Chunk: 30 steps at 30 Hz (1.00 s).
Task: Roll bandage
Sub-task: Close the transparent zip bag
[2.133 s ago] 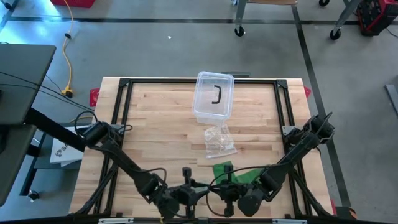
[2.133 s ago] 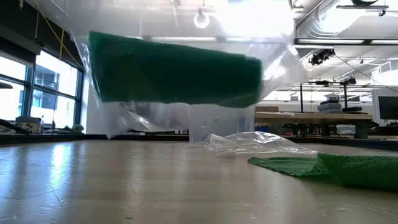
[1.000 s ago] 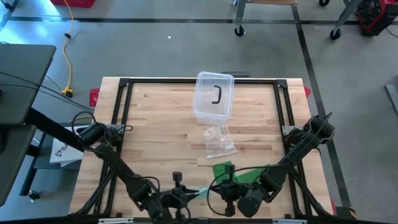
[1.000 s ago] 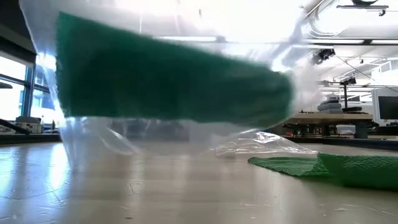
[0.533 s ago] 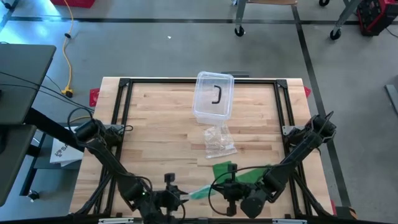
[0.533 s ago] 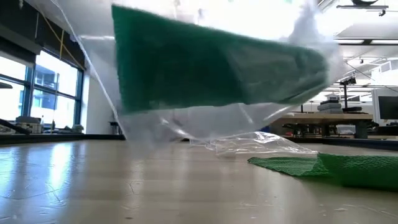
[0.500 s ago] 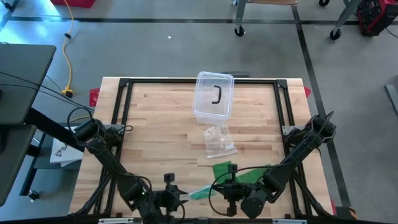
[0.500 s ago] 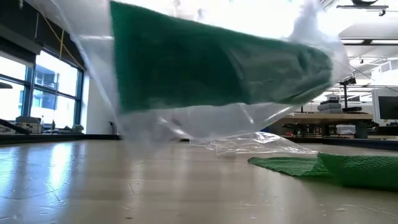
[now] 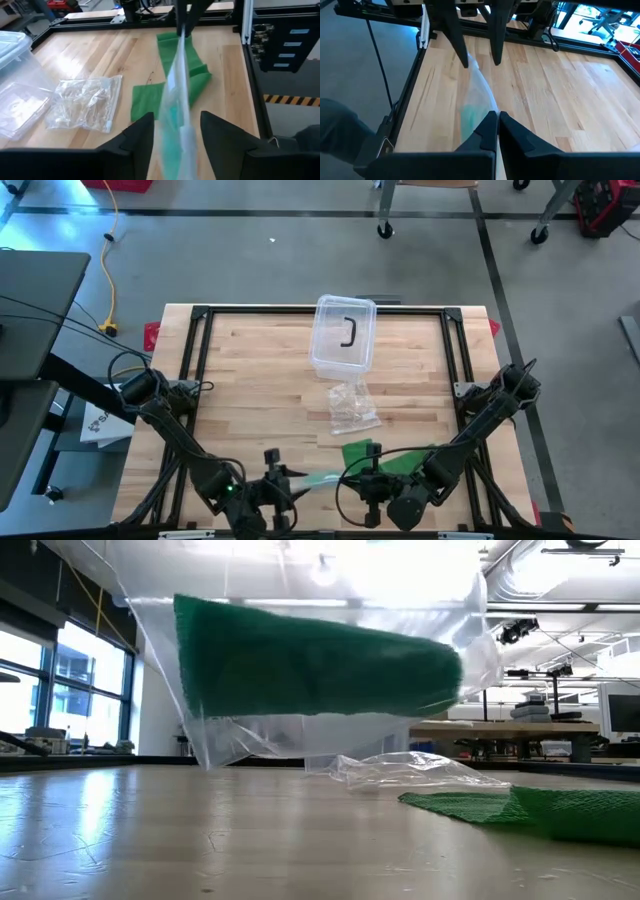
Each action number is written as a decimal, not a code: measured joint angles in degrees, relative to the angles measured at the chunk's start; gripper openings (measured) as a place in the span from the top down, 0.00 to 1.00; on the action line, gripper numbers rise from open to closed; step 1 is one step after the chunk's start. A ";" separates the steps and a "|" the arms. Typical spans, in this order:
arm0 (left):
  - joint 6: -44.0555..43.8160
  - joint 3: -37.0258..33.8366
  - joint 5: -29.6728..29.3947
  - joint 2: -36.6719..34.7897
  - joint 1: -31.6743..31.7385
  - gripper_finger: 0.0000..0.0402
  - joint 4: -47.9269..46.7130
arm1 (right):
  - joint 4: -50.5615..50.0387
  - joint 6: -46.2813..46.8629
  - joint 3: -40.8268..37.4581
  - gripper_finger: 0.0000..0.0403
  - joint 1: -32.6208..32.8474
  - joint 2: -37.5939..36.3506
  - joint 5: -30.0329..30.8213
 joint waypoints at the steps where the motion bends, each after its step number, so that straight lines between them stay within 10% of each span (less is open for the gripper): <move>1: 0.02 0.00 -0.06 0.00 0.00 0.64 0.07 | 0.00 0.03 0.00 1.00 0.00 0.00 -0.02; 17: 4.23 0.07 0.29 2.03 -0.43 0.91 2.38 | -0.04 0.02 0.00 1.00 0.00 0.02 -0.04; 30: -0.11 0.11 -0.07 1.99 -2.99 0.93 -2.02 | -0.02 -0.02 0.00 1.00 -0.04 0.08 -0.46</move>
